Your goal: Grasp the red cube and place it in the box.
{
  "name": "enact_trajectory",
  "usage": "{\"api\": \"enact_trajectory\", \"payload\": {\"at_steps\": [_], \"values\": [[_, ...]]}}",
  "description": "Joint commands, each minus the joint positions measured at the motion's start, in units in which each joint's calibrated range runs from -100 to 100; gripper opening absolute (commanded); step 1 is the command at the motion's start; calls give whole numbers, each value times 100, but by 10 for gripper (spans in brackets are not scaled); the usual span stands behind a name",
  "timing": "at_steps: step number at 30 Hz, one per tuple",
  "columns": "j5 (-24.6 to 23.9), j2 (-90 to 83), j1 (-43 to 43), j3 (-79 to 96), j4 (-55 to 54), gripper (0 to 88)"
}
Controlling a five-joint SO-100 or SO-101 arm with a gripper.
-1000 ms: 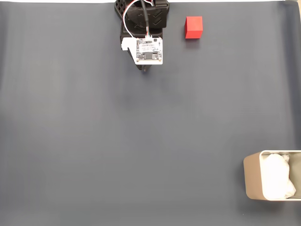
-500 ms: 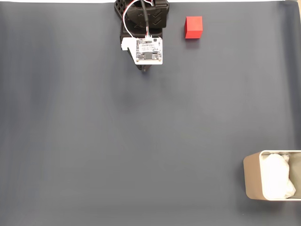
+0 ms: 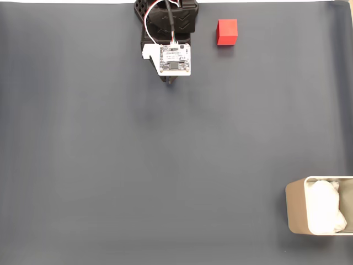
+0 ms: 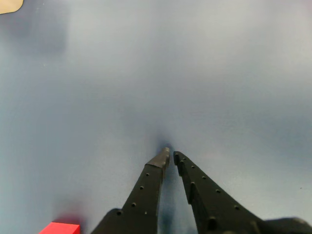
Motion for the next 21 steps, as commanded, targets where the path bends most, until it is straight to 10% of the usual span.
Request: {"api": "enact_trajectory", "payload": {"at_steps": [1, 10, 21], "values": [[34, 0, 45, 45, 128, 0], [142, 373, 66, -502, -1241, 0], [176, 2868, -232, -5767, -864, 0]]}}
